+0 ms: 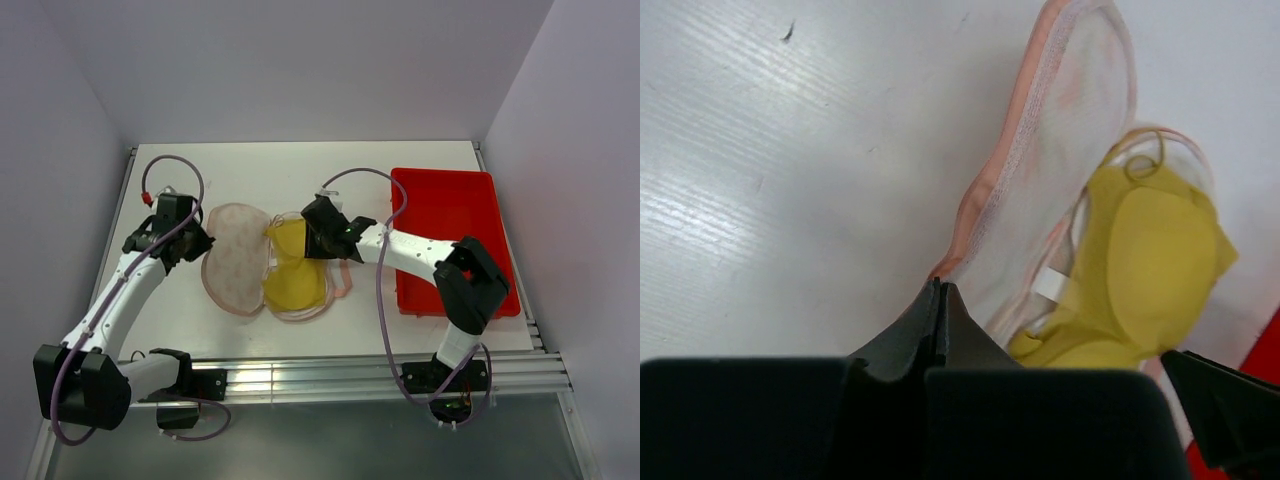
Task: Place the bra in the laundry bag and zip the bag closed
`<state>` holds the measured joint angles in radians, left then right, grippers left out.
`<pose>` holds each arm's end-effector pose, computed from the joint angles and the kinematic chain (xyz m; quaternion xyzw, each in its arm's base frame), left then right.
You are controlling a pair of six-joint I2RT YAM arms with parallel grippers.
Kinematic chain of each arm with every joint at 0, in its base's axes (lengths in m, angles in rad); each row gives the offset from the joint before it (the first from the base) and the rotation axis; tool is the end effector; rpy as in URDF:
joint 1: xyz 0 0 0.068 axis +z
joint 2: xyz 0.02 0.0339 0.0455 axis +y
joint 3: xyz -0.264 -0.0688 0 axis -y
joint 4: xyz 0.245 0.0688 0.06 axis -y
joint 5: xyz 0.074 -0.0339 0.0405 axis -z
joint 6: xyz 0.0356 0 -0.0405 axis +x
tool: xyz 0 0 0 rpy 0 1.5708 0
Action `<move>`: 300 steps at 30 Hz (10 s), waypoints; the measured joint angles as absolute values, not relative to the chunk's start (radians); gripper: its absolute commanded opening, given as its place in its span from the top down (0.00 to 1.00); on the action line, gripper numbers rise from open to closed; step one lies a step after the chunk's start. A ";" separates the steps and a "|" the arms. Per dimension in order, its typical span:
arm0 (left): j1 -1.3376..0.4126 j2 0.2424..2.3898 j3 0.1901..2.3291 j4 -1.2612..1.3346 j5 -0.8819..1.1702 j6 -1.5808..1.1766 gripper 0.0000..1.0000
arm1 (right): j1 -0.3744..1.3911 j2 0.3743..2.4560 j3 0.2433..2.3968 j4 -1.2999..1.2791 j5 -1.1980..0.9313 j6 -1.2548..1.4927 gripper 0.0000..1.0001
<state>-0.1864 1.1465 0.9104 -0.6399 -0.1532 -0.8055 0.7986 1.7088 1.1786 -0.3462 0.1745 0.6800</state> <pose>0.2304 -0.0379 0.2712 -0.3104 0.8850 -0.0983 0.3328 0.2611 0.2592 0.2190 -0.0259 0.9369 0.1678 0.3057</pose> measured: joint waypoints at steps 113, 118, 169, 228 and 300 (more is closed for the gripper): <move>-0.734 1.552 1.088 -0.541 -0.292 -0.966 0.83 | 0.765 1.594 1.010 -0.273 0.073 0.739 0.57; -0.734 1.579 1.089 -0.538 -0.286 -0.964 0.82 | 0.770 1.594 1.001 -0.273 0.073 0.745 0.57; -0.721 1.671 1.110 -0.479 -0.228 -0.933 0.81 | 0.693 1.623 0.970 -0.310 0.145 0.760 1.00; -0.764 1.913 1.386 -0.417 -0.109 -0.959 0.70 | 0.563 1.721 1.383 -0.591 0.187 0.640 0.42; -0.657 1.425 0.991 -0.460 -0.323 -1.041 0.62 | 0.748 1.284 0.968 -0.463 0.109 0.762 0.46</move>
<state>-0.6575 1.4254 0.9909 -0.4599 -0.3225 -1.0409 0.7475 1.2839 0.9676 -0.4633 0.1089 0.7620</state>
